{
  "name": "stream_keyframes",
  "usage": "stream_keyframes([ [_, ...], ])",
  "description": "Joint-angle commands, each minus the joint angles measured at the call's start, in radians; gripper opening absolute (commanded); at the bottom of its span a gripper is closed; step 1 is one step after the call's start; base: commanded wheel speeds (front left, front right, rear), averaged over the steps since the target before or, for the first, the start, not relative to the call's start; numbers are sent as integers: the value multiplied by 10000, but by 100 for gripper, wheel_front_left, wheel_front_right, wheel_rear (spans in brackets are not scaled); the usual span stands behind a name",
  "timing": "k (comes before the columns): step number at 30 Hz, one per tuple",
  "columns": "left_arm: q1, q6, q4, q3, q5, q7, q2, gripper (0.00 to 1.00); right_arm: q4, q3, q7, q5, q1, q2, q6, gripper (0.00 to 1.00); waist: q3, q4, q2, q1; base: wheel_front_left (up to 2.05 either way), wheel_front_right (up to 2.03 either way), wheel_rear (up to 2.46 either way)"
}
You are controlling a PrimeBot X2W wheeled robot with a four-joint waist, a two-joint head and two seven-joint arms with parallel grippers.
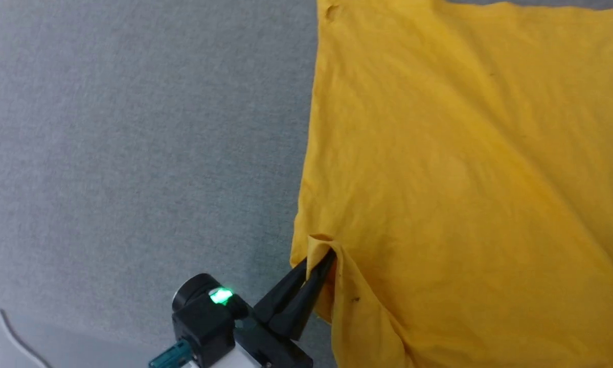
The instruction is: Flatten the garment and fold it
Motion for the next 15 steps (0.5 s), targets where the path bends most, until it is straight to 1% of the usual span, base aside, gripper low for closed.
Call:
stream_keyframes([
  [1, -238, -98, 66, -75, 65, -97, -72, 0, 123, -66, 59, -131, 59, -36, -9, 100, 915, 872, 0, -2, 0, 0, 0],
  [6, -427, -131, 208, -161, 101, -251, -177, 0, 425, -250, 156, -306, 270, -108, -9, 100, 1191, 1024, 0, -2, 0, 0, 0],
  [8, -470, -110, 243, -146, 111, -276, -188, 0, 437, -295, 162, -303, 296, -51, -9, 0, 1222, 986, 0, -2, 0, 0, 0],
  [12, -584, -88, 329, -106, 167, -255, -114, 0, 417, -186, -32, -174, 255, -36, -9, 0, 1115, 754, 0, -2, 0, 0, 0],
  [15, -653, -62, 396, -57, 171, -268, -85, 0, 378, 21, -558, 53, 200, -55, -9, 0, 813, 450, 0, -2, 0, 0, 0],
])
